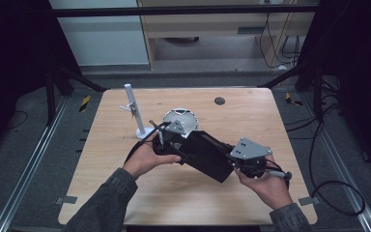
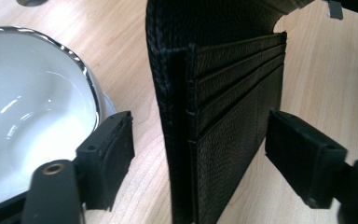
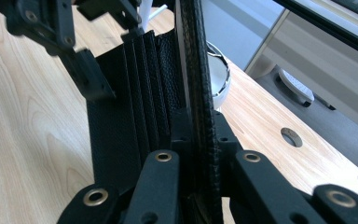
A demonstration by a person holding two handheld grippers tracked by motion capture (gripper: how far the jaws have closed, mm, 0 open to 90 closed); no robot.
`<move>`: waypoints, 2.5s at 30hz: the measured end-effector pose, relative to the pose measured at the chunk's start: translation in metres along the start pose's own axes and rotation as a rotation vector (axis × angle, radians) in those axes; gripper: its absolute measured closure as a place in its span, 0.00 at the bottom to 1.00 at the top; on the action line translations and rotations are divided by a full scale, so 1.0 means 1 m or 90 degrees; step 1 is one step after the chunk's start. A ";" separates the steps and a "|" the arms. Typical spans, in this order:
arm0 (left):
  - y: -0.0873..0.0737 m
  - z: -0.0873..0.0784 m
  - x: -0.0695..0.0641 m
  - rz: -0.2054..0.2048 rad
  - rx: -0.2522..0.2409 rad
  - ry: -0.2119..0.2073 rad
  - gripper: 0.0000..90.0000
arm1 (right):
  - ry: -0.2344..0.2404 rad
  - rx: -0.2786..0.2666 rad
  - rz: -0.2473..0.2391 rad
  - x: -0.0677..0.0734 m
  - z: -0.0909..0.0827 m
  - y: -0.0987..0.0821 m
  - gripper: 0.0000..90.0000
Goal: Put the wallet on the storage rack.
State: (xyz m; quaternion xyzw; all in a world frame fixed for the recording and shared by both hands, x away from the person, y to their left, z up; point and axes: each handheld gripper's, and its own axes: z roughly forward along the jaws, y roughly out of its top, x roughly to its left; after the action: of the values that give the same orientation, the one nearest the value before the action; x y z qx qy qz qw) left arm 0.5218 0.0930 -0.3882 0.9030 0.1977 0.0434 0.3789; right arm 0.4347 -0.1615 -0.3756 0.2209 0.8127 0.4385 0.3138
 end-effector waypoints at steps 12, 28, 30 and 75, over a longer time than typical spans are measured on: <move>0.009 -0.011 -0.007 0.010 0.010 -0.020 0.88 | 0.007 0.009 -0.010 0.002 0.001 -0.006 0.89; 0.033 -0.030 -0.019 0.032 0.037 0.032 0.89 | 0.050 0.047 0.030 0.010 0.012 -0.023 0.55; 0.036 -0.032 -0.020 0.031 0.033 0.038 0.89 | 0.062 0.062 0.037 0.013 0.015 -0.027 0.46; 0.057 -0.103 -0.006 0.012 -0.003 0.100 0.89 | -0.058 0.140 0.247 -0.007 0.032 -0.124 0.07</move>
State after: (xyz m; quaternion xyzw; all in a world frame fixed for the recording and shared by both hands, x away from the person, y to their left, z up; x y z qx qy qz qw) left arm 0.5109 0.1231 -0.2748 0.8977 0.2185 0.1177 0.3640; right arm 0.4515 -0.2119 -0.4919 0.4257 0.7828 0.3890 0.2338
